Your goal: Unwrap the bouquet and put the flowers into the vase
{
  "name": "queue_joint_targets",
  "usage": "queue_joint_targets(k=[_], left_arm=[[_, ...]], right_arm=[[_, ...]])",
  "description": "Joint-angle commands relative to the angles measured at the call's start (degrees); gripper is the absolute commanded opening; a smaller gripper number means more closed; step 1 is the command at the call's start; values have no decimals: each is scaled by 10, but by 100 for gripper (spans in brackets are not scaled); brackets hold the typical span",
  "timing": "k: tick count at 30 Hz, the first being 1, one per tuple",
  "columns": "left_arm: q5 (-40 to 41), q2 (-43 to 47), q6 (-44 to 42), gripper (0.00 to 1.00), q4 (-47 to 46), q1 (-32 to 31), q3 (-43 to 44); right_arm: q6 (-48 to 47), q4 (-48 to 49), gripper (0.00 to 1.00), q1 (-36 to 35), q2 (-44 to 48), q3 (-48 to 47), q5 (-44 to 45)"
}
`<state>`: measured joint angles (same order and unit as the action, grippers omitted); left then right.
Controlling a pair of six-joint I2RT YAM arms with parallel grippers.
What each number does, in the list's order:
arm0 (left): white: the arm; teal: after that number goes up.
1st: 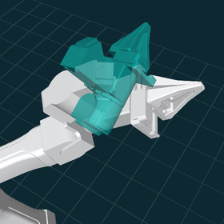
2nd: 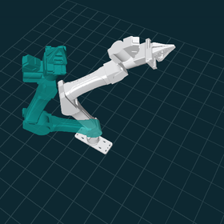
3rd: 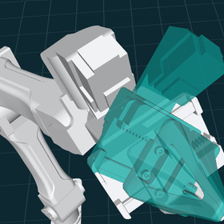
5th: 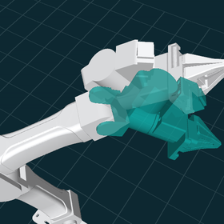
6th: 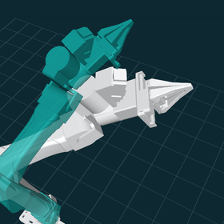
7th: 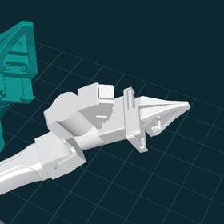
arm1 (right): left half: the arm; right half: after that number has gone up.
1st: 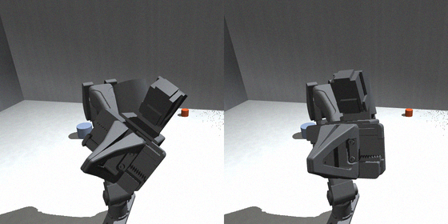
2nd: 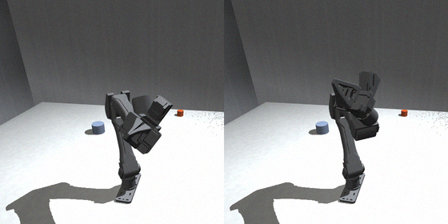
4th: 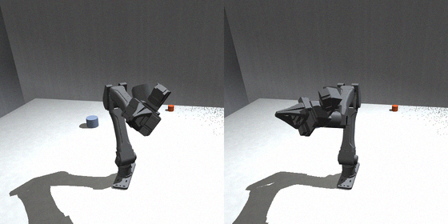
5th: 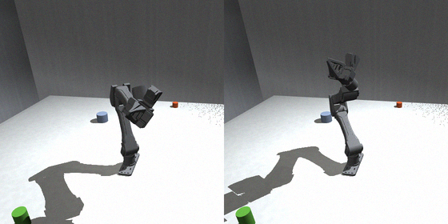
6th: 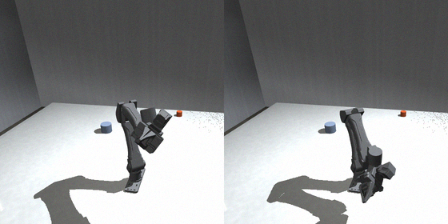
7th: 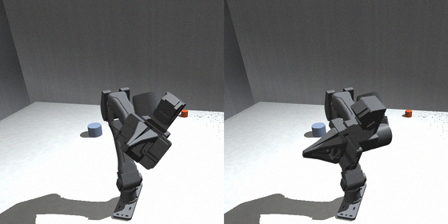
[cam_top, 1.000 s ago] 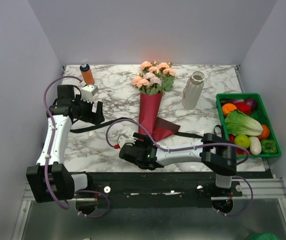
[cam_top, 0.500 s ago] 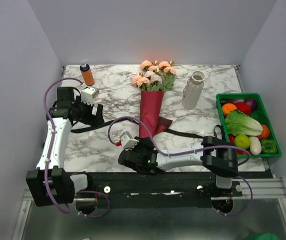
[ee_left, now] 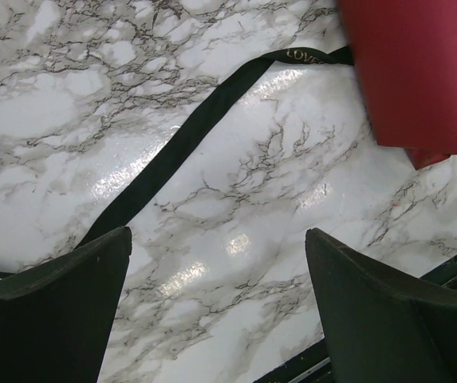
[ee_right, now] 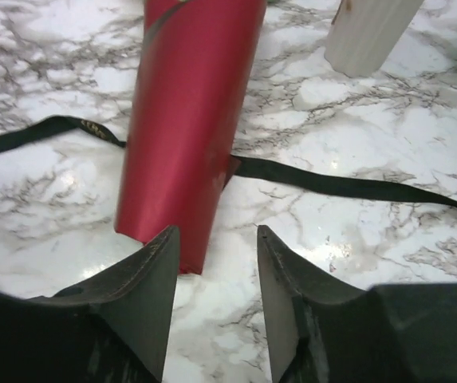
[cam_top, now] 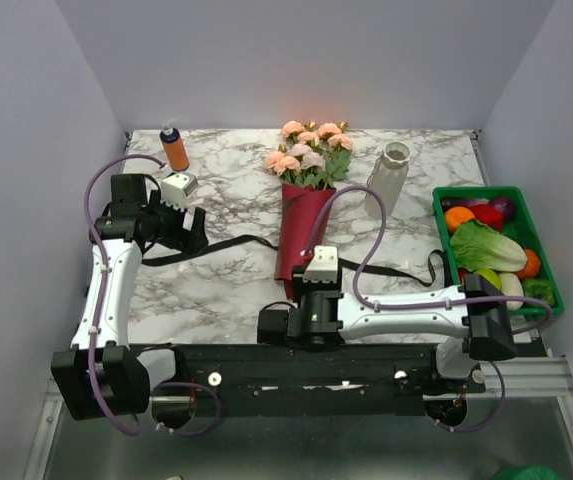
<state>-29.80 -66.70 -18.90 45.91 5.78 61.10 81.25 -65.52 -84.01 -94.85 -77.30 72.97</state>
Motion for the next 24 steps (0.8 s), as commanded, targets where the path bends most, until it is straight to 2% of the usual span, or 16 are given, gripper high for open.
queue_joint_targets(k=[1, 3, 7, 8, 9, 10, 11, 12, 13, 14, 17, 24], left_arm=[[-21, 5, -4, 99, 1, 3, 7], [-21, 5, -6, 99, 0, 1, 3], [-21, 4, -14, 99, -4, 3, -5], [-20, 3, -15, 99, -4, 2, -5], [-20, 2, -16, 99, -5, 2, -5], [-20, 2, -16, 99, -4, 2, -6], [-21, 2, -15, 99, -6, 2, -6], [-22, 0, -15, 99, -7, 2, -6], [-23, 1, -14, 99, -7, 2, -5], [-22, 1, -15, 99, -6, 2, -5], [-23, 1, -14, 99, -13, 2, -8], [-20, 9, -14, 99, -17, 2, -15]], right_arm=[[163, -218, 70, -24, -54, -3, 11], [118, -218, 85, -28, -84, -26, 19], [33, -198, 98, -28, -89, -34, 26], [-31, -93, 99, -29, -78, -24, 11], [-219, -6, 100, -28, -35, 26, -6], [-336, 105, 100, -27, -4, 69, -33], [-450, 348, 100, -23, 38, 115, -120], [-571, 430, 100, -13, 71, 199, -156], [-607, 492, 100, -11, 106, 214, -172], [-609, 493, 100, -9, 103, 211, -159], [-595, 414, 100, 4, 53, 156, -178], [-669, 446, 100, 38, 8, 134, -243]])
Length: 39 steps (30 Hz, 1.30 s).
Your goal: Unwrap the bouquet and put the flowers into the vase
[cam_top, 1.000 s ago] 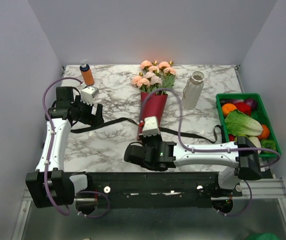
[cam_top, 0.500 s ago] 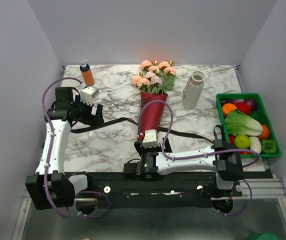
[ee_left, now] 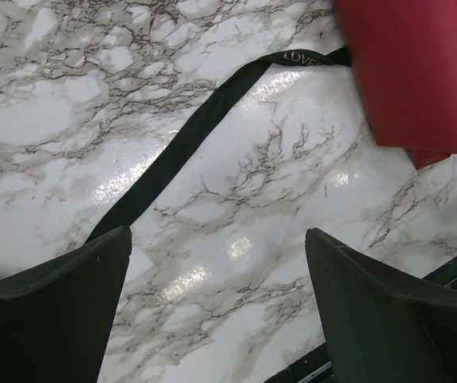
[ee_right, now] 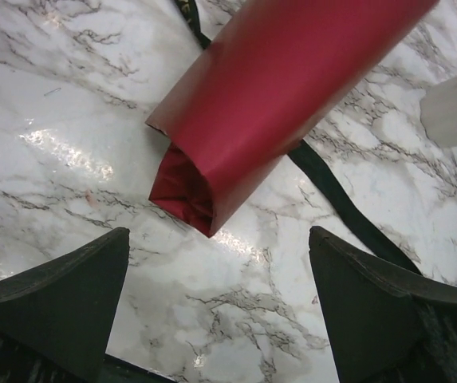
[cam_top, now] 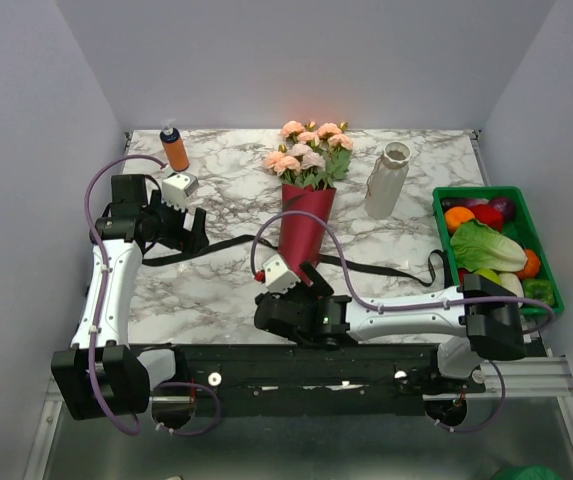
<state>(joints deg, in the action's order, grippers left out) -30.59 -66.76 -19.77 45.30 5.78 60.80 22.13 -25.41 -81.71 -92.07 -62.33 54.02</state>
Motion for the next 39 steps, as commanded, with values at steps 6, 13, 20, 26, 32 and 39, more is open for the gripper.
queue_joint_targets(k=[6, 13, 20, 26, 32, 39], left_arm=[[-11, 6, -7, 99, -13, 2, -16], [-15, 0, -4, 99, -16, 3, -16], [-14, 7, -7, 99, -14, 2, -16], [-9, 12, -16, 99, -7, 2, -11], [-8, 11, -17, 99, 0, 3, 0], [-11, 15, -14, 99, 3, 2, 9]], right_arm=[[-111, 37, 100, 37, -49, -22, -34], [-131, 27, 100, 89, -84, -41, 0], [-194, 99, 100, 108, -132, -53, 22], [-187, 117, 100, 106, -152, -82, 37], [-185, 134, 100, 103, -141, -106, 98], [-82, 135, 100, 103, -34, -81, 206]])
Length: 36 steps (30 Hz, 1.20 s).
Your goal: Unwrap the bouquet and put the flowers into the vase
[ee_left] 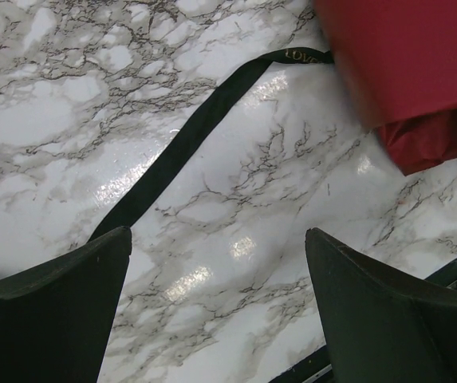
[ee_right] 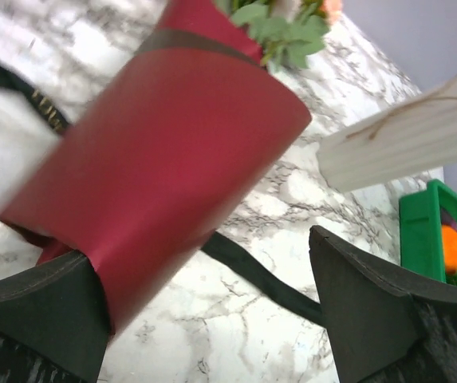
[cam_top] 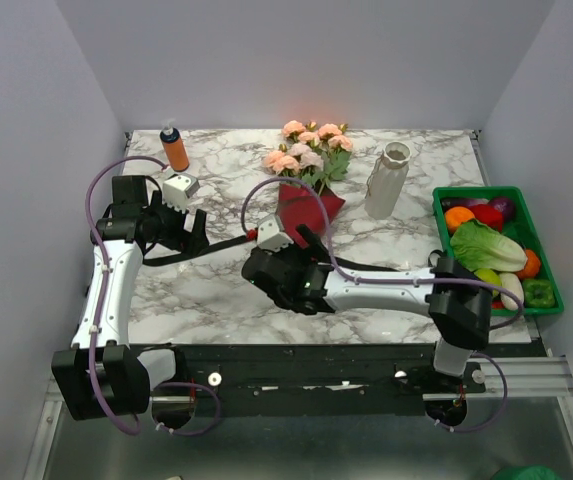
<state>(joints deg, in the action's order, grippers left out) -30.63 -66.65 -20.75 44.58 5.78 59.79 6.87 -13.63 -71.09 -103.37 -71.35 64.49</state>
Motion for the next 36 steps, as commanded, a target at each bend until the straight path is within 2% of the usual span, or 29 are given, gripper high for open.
queue_joint_targets(k=[1, 4, 5, 6, 8, 9, 10, 11, 12, 15, 20, 26, 29, 30, 32, 33, 34, 36], left_arm=[[-10, 14, -3, 99, 10, 2, 20], [-13, 15, -3, 99, 10, 2, 21], [-13, 16, -3, 99, 10, 2, 21], [-13, 17, -3, 99, 10, 2, 22], [-14, 17, -2, 99, 10, 3, 23], [-14, 16, -2, 99, 10, 2, 24], [-14, 16, -2, 99, 10, 2, 27], [-14, 15, 0, 99, 11, 2, 29], [-15, 13, 3, 99, 10, 1, 30], [-29, 4, 3, 99, 14, -4, 43], [-2, -6, 6, 99, 17, -52, 72], [56, -5, 27, 99, -1, -153, 86], [45, -10, 42, 99, -6, -159, 88], [44, -11, 45, 99, -6, -159, 87], [44, -8, 47, 99, -9, -159, 79], [47, -5, 46, 99, -10, -159, 75], [51, -1, 45, 99, -11, -159, 70], [61, 7, 41, 99, -10, -159, 67]], right_arm=[[81, 17, 100, -4, 91, 16, 113], [133, 3, 100, -5, 138, 44, 145], [153, -33, 100, -6, 148, 48, 155], [221, -66, 100, -10, 164, 47, 159], [331, -243, 100, -15, 173, 28, 166], [533, -349, 100, -18, 173, -15, 162], [659, -586, 100, -19, 161, -38, 157], [789, -706, 100, -20, 147, -57, 143], [867, -740, 100, -26, 140, -68, 136], [908, -739, 100, -65, 169, -22, 119], [950, -739, 100, -72, 272, 16, 87], [917, -735, 100, -51, 344, 3, 86], [889, -688, 100, -13, 353, 26, 49], [844, -657, 100, 3, 362, 64, 22], [740, -471, 100, 27, 416, 123, -21], [649, -400, 99, 61, 440, 165, -82], [610, -266, 98, 86, 492, 240, -122], [543, -171, 95, 173, 532, 312, -241]])
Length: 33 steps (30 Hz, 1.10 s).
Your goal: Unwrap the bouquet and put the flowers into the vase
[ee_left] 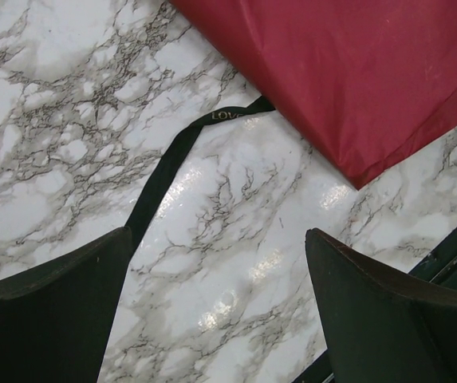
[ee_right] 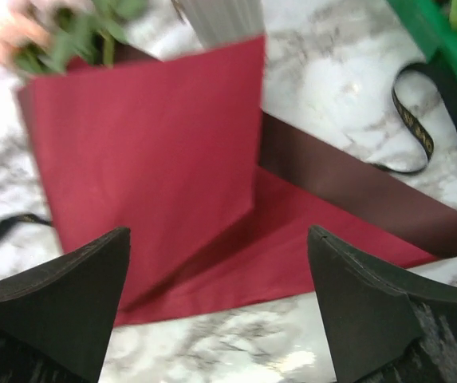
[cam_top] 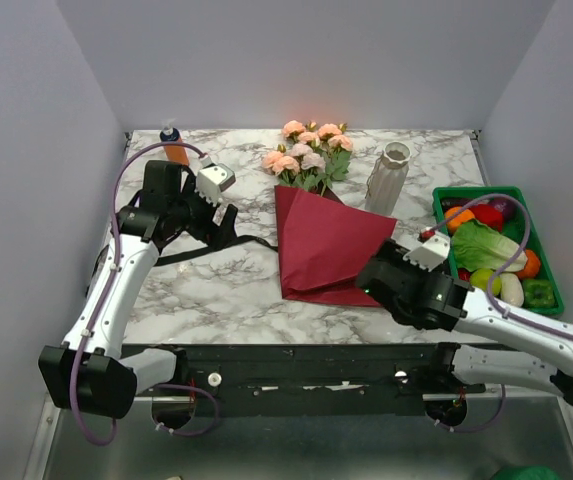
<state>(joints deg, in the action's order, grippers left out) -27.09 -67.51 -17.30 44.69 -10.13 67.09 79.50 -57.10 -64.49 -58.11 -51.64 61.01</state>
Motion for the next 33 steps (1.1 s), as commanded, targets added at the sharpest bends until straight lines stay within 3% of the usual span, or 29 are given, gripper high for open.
queue_joint_targets(k=[1, 9, 13, 27, 29, 33], left_arm=[[28, 20, 5, 99, -9, 0, -8], [33, 41, 2, 99, -2, 0, -13], [32, 47, 4, 99, -1, 0, -16], [38, 55, -5, 99, 11, 0, -13], [41, 58, -7, 99, 12, 0, -13], [49, 60, -12, 99, 19, 0, -8]], right_arm=[[-199, 332, 94, 133, 95, 161, -239], [-292, 438, 85, 265, 59, 180, -417], [-307, 449, 75, 293, 17, 168, -430], [-320, 472, 74, 342, -50, 179, -448], [-320, 484, 71, 343, -69, 173, -450], [-314, 510, 50, 343, -90, 161, -475]])
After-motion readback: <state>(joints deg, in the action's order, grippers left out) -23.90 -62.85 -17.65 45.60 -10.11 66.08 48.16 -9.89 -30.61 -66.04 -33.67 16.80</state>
